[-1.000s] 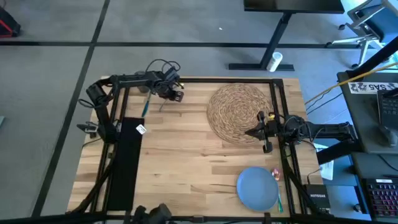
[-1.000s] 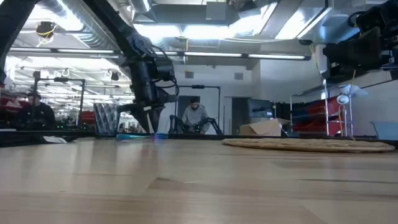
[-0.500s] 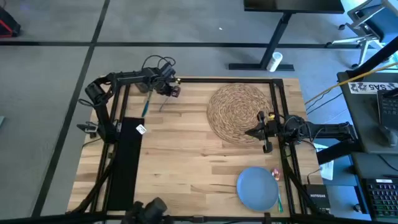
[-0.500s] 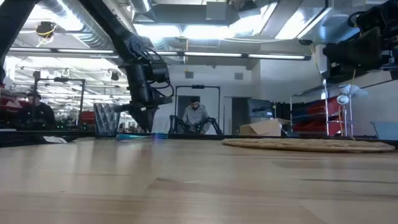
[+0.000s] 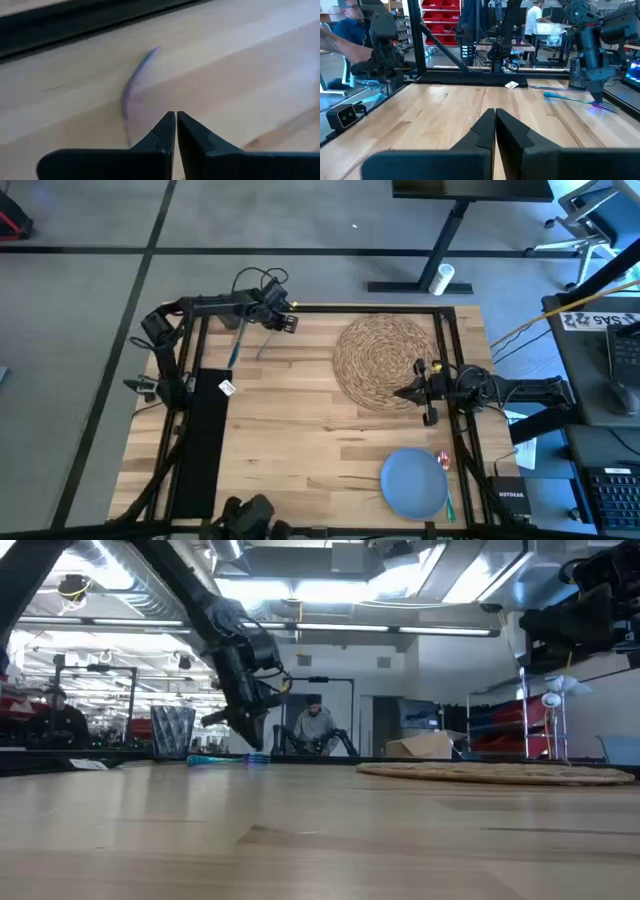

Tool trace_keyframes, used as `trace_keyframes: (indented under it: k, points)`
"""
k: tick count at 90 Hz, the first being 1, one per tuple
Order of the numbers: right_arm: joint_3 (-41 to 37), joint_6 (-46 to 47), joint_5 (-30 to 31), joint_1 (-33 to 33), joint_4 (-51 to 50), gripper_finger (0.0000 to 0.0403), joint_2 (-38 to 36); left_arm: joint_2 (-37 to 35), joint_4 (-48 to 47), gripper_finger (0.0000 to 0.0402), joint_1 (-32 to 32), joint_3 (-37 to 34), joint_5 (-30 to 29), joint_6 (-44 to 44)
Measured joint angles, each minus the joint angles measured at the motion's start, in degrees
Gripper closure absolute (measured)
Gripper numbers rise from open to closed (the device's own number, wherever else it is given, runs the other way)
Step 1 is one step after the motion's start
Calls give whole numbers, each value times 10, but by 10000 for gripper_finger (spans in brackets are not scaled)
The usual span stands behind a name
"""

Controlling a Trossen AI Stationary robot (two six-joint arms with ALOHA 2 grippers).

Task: Set table place
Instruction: Move the blue fork to the top left of the table

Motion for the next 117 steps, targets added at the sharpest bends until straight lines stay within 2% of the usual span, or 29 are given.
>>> trace_keyframes:
  k: [81, 101, 117]
  points:
    - [0, 0, 0, 0, 0, 402, 0, 8, -3, 401, 52, 0, -28, -4]
    - [0, 0, 0, 0, 0, 402, 0, 8, -33, 401, 55, 0, -55, 3]
    - [0, 0, 0, 0, 0, 402, 0, 4, -47, 401, 48, 0, -31, 9]
